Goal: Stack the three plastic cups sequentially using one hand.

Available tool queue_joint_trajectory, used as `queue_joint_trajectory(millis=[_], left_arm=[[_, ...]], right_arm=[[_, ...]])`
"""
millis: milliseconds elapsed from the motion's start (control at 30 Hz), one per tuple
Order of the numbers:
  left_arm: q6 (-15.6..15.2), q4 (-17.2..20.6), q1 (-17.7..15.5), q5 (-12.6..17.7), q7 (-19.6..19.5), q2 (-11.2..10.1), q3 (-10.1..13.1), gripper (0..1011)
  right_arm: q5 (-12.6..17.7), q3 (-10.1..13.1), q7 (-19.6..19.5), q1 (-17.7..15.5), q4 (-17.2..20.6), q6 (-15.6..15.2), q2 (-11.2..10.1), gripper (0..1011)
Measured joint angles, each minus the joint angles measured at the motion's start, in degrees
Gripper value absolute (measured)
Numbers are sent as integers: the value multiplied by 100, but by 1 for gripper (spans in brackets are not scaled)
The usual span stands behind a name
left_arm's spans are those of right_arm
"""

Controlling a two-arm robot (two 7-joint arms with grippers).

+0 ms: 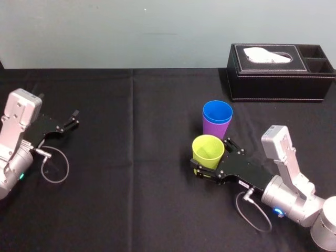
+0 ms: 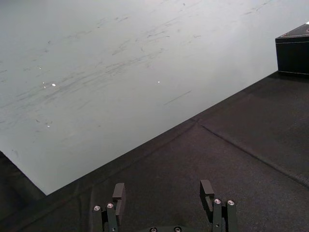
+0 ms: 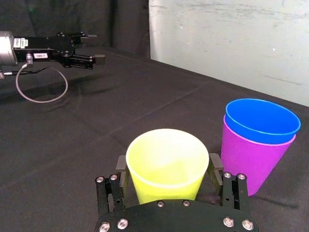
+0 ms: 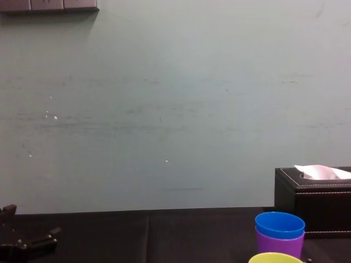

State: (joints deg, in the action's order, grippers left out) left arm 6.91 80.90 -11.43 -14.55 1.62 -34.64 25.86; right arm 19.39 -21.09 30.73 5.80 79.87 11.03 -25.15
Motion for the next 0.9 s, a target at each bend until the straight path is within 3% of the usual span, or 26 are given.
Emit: queue_joint_trajectory(millis=[900], left_arm=[[0,0,0,0,0,0,0,1011]], right_arm=[[-1,-15,-9,125,-133,48,118,994]])
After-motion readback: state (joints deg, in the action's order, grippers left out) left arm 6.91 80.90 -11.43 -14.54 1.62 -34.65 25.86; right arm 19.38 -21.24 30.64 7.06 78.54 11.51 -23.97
